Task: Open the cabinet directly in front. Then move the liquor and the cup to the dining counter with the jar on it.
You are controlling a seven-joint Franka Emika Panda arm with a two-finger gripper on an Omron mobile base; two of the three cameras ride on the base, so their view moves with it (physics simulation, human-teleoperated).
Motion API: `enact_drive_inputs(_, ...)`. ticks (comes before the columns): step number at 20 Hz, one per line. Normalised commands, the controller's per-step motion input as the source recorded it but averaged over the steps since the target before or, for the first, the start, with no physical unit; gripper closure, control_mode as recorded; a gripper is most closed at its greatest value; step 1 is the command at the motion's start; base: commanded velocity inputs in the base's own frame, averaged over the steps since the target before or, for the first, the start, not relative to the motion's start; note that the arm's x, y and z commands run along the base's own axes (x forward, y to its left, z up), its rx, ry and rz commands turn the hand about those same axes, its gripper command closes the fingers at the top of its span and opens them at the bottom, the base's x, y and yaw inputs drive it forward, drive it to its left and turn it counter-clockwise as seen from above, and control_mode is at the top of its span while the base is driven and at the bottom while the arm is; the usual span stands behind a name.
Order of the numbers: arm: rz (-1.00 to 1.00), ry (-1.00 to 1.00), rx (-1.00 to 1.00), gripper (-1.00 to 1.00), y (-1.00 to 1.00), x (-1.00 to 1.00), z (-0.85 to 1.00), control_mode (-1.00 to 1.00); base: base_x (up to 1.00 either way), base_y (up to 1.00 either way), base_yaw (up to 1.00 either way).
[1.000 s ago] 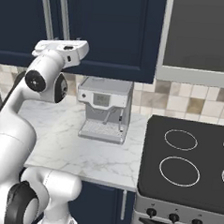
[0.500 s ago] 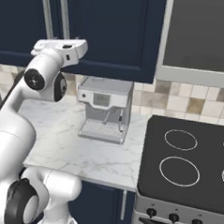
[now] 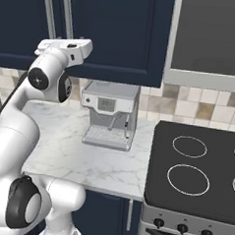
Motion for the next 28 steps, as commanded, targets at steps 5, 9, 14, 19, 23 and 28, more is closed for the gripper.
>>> enact_drive_inputs(5,0.00,0.04,0.00,-1.00,0.00,0.61,0.00,-1.00,0.00,0.00,0.00)
enact_drive_inputs(9,0.00,0.03,0.00,1.00,0.00,0.39,0.00,-1.00,0.00,0.00,0.00)
enact_drive_inputs(14,0.00,0.00,0.00,1.00,0.00,0.00,0.00,-1.00,0.00,0.00,0.00)
enact_drive_inputs(19,0.00,0.00,0.00,1.00,0.00,0.00,0.00,-1.00,0.00,0.00,0.00)
enact_drive_inputs(23,-0.03,0.00,0.01,1.00,-0.27,-0.52,0.05,-1.00,0.00,0.00,0.00)
enact_drive_inputs(28,-0.14,0.00,0.07,1.00,-0.66,-1.00,0.31,-1.00,0.00,0.00,0.00)
